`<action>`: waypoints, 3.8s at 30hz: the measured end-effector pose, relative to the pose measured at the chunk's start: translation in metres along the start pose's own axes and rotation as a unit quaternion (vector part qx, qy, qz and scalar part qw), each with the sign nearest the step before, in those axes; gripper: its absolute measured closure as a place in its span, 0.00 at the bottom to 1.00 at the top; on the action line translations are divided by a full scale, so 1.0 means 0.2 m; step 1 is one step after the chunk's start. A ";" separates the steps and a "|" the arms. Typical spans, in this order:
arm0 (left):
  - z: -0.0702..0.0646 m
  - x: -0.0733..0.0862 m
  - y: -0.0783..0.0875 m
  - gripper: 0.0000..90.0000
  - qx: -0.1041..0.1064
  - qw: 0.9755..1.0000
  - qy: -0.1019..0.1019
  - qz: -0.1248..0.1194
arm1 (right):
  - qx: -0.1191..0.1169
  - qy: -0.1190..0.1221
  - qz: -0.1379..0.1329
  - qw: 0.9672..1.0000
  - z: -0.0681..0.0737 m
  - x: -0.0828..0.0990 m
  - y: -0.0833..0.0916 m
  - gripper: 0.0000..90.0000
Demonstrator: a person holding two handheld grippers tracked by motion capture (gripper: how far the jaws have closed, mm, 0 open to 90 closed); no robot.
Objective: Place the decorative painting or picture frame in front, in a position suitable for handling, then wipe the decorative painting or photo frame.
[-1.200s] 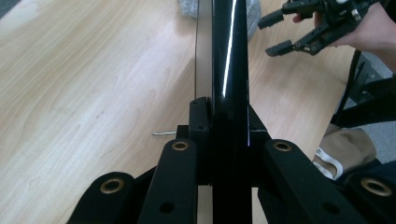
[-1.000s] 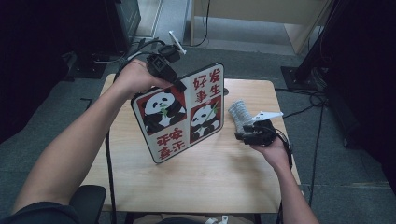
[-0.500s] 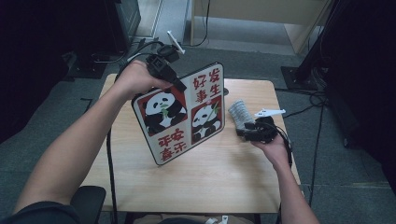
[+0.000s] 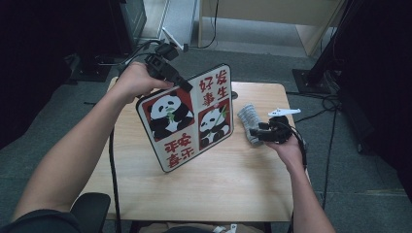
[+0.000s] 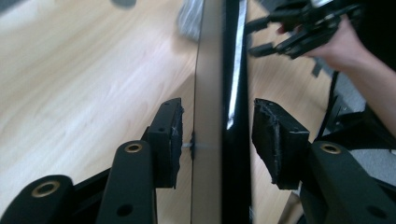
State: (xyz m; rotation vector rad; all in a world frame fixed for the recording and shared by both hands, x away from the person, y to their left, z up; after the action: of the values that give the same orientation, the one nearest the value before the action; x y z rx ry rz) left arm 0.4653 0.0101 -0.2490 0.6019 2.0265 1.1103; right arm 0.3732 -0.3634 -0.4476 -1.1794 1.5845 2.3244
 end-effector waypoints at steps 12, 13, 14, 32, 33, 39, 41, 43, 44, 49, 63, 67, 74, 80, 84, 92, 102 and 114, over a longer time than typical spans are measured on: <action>0.01 0.11 0.10 0.50 -0.010 1.000 -0.011 -0.028 | 0.029 -0.007 -0.003 1.000 -0.06 -0.03 0.00 0.49; 0.02 0.13 0.10 0.49 -0.008 0.999 -0.012 -0.033 | 0.033 -0.011 -0.001 0.999 -0.07 -0.03 0.00 0.50; 0.02 0.14 0.11 0.49 -0.009 0.999 -0.011 -0.035 | 0.031 -0.018 0.002 0.999 -0.08 -0.03 0.00 0.51; 0.02 0.35 0.18 0.42 -0.019 0.997 -0.014 -0.068 | 0.040 -0.037 0.028 0.998 -0.19 -0.10 -0.17 0.45; 0.02 0.36 0.19 0.41 -0.019 0.997 -0.012 -0.069 | 0.041 -0.040 0.031 0.998 -0.19 -0.10 -0.17 0.45; 0.01 0.43 0.19 0.41 -0.024 0.997 -0.009 -0.077 | 0.044 -0.032 0.039 0.998 -0.22 -0.13 -0.24 0.48; 0.00 0.45 0.19 0.41 -0.024 0.996 -0.010 -0.080 | 0.045 -0.033 0.036 0.998 -0.22 -0.13 -0.25 0.48; 0.00 0.46 0.19 0.40 -0.027 0.996 -0.008 -0.081 | 0.045 -0.038 0.043 0.997 -0.23 -0.14 -0.27 0.48; 0.00 0.47 0.19 0.40 -0.025 0.996 -0.007 -0.085 | 0.045 -0.039 0.043 0.997 -0.23 -0.14 -0.27 0.49; 0.01 0.53 0.18 0.40 -0.029 0.995 -0.006 -0.095 | 0.046 -0.043 0.051 0.997 -0.24 -0.14 -0.31 0.50; 0.04 0.64 0.16 0.39 -0.029 0.993 0.004 -0.111 | 0.038 -0.063 0.073 0.995 -0.27 -0.10 -0.39 0.65; 0.03 0.66 0.14 0.39 -0.027 0.993 0.001 -0.113 | 0.039 -0.060 0.075 0.995 -0.26 -0.11 -0.38 0.74; 0.06 0.70 0.09 0.39 -0.021 0.993 0.006 -0.118 | 0.014 -0.064 0.073 0.995 -0.25 -0.13 -0.34 0.77; 0.06 0.73 0.04 0.42 -0.007 0.992 0.008 -0.129 | -0.001 -0.070 0.050 0.996 -0.23 -0.16 -0.26 0.77; 0.06 0.76 0.00 0.43 -0.012 0.992 0.010 -0.128 | -0.013 -0.075 0.046 0.996 -0.21 -0.17 -0.22 0.77; 0.06 0.81 -0.05 0.50 -0.026 0.989 0.004 -0.148 | -0.022 -0.063 0.043 0.997 -0.16 -0.18 -0.15 0.76; 0.08 0.86 -0.13 0.59 0.001 0.989 0.008 -0.147 | -0.019 -0.049 0.045 0.998 -0.12 -0.19 -0.08 0.75; 0.10 0.87 -0.20 0.68 0.009 0.988 0.008 -0.151 | -0.017 -0.035 0.052 0.998 -0.06 -0.26 0.00 0.76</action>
State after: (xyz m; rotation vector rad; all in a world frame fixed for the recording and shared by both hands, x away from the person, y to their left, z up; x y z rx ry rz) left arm 0.3707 0.1196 -0.3566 0.2817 2.0602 0.9190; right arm 0.4164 -0.3567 -0.4176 -1.0328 1.6266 2.4358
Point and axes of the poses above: each handheld gripper's, and its own axes: y roughly backward along the jaws, x roughly out of its underside, z roughly to its left, the point moved 1 cm from there along -y, roughly forward along the jaws, and after that the axes turned 7 degrees about z, right-handed, at the moved point
